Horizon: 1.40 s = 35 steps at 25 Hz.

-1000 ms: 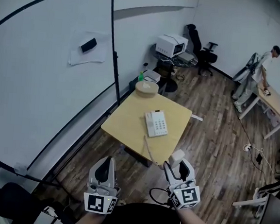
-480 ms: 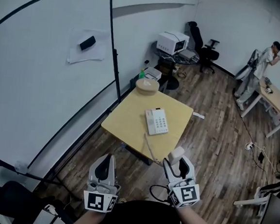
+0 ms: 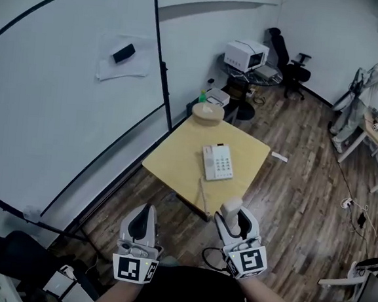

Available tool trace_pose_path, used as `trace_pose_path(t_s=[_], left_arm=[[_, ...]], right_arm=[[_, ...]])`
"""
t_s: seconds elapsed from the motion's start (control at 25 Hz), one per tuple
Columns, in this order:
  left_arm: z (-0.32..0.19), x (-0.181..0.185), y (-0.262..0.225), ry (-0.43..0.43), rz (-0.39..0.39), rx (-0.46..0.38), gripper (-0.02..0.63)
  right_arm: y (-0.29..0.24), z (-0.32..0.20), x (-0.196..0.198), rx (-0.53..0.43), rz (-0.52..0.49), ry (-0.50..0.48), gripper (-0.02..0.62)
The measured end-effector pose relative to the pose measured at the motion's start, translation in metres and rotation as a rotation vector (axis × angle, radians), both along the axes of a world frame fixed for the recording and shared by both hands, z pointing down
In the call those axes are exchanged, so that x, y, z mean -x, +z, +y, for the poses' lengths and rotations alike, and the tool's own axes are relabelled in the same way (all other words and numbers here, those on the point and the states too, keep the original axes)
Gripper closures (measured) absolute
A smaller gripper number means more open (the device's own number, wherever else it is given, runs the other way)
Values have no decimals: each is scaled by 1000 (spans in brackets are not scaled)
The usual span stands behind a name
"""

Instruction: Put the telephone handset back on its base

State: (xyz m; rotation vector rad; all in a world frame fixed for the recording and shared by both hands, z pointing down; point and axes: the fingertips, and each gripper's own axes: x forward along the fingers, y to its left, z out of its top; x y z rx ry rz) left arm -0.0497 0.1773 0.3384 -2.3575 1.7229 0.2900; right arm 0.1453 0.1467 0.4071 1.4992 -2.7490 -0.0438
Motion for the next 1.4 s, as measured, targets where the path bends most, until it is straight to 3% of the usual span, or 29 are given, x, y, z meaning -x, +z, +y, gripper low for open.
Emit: trace_pose_path(t_s=[0.4,0.8,1.4], left_arm=[[-36,-5,12,-7,-4,17,606],[-134,18,9,57,25,2,606],[-289,57,15,223,74,28,606]], right_arm=[[7,-35,1,29,2,-13,360],[16,-113,23,47,52,50,360],[28,-235,65,123,112,221,360]])
